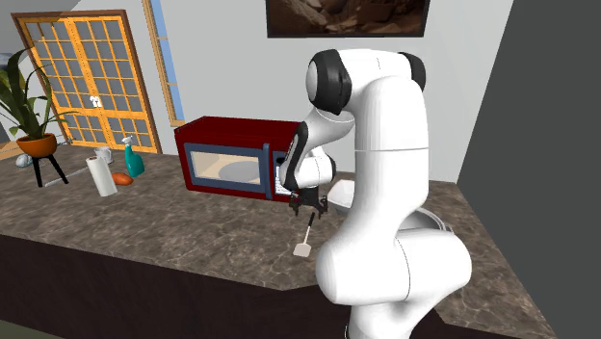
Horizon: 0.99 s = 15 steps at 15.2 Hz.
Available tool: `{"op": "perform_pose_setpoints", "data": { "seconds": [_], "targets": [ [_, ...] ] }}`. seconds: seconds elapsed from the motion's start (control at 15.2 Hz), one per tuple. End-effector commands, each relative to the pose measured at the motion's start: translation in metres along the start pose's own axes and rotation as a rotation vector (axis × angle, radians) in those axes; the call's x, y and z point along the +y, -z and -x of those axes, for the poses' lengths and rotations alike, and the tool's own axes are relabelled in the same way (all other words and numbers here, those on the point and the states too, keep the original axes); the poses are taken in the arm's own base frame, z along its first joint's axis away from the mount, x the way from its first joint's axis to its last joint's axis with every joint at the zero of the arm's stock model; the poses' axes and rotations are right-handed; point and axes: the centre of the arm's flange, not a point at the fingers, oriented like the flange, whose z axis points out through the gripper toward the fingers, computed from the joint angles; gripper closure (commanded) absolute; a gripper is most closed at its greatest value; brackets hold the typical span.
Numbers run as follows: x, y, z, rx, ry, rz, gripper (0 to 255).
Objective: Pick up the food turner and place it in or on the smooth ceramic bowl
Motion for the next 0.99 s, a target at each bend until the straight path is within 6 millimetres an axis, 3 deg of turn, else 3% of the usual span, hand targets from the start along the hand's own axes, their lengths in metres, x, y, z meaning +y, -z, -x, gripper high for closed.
{"op": "perform_pose_setpoints", "data": {
  "seconds": [0.0,0.13,0.59,0.92],
  "targets": [
    [-0.003,-0.026,-0.008,-0.002,-0.016,0.008,0],
    [-0.005,-0.047,-0.015,-0.004,-0.029,0.015,0],
    [-0.004,-0.084,-0.015,-0.004,-0.029,0.015,0],
    [-0.004,-0.087,-0.015,-0.004,-0.029,0.015,0]
  ]
}}
